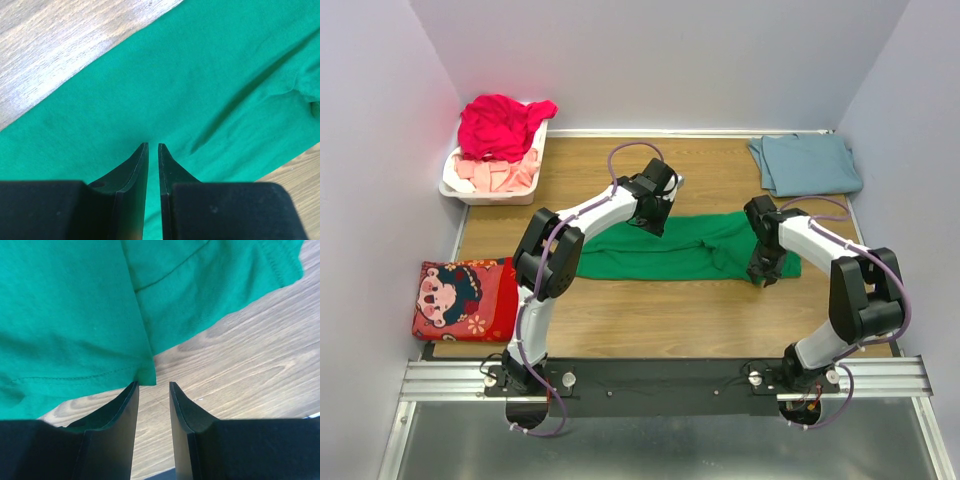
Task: Fold and stack the t-shirts
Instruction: Fold the tshirt
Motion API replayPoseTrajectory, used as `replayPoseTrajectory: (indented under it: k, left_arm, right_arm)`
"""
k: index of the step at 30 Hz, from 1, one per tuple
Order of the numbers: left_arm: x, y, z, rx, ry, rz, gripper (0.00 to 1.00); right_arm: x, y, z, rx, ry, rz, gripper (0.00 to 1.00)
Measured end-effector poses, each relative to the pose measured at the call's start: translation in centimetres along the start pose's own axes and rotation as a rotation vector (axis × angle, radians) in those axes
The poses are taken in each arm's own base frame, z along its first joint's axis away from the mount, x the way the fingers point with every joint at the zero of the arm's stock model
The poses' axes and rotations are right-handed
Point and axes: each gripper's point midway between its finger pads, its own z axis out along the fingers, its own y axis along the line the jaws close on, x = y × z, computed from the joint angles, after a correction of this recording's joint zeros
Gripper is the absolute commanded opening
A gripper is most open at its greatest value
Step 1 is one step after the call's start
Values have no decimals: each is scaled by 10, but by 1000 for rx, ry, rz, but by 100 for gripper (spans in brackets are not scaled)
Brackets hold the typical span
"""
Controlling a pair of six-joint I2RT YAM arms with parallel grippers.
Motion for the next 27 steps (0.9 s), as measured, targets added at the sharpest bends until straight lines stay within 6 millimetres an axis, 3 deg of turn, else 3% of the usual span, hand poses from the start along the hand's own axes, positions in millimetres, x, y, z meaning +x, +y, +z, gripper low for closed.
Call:
replayPoseTrajectory:
  k: [14, 17, 22, 27]
  left_arm:
    - [0, 0, 0, 0, 0, 4, 22]
    - [0, 0, 0, 0, 0, 4, 22]
    - [3, 1, 1, -2, 7, 3, 22]
    - [5, 1, 2, -3, 11, 2, 22]
  right_arm:
    - [0, 6, 16, -27, -16, 13, 32]
    - [-2, 8, 16, -29, -17, 6, 25]
    - [-7, 12, 18, -40, -29, -1, 1]
    - [-9, 13, 17, -42, -33, -1, 1]
